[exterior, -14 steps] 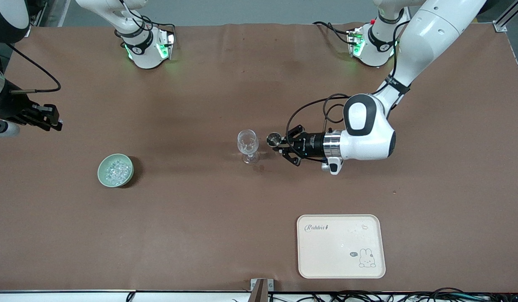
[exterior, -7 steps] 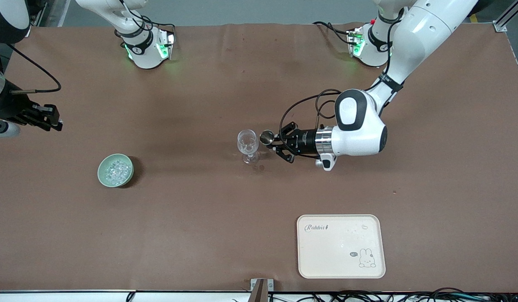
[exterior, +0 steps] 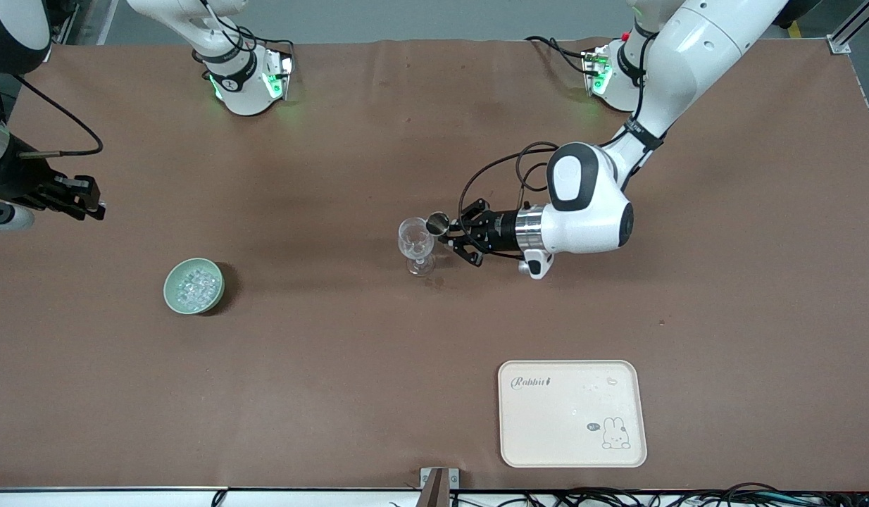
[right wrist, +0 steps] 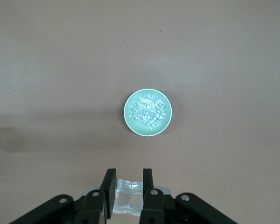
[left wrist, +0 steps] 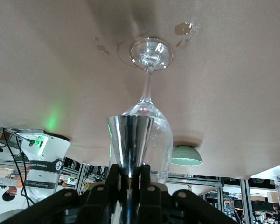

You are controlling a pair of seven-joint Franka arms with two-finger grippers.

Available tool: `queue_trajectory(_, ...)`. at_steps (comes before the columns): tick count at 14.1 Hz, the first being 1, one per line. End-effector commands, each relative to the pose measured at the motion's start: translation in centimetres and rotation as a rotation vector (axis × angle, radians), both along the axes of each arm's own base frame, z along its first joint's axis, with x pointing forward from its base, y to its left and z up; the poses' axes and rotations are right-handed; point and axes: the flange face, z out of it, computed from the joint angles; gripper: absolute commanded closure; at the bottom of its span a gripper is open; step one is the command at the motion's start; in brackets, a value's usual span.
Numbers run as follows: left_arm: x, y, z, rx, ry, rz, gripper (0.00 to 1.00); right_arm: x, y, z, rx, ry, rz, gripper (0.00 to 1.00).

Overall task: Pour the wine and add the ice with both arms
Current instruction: 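Tilt the jigger with the left gripper to pour into the glass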

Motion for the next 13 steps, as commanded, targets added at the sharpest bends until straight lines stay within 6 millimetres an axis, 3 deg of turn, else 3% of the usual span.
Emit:
queue_trajectory(1, -1.3, -0.2, 1.5, 0.031, -0.031, 0.030, 0.99, -0.8, -0.1, 0.3, 0.016, -0.011, 0.005, 1.00)
queue_trajectory(13, -1.7, -1.2, 2.6, 0.166, -0.041, 0.005, 0.99, -0.8, -0.3, 0.3, 0.016, -0.010, 0.002, 1.00)
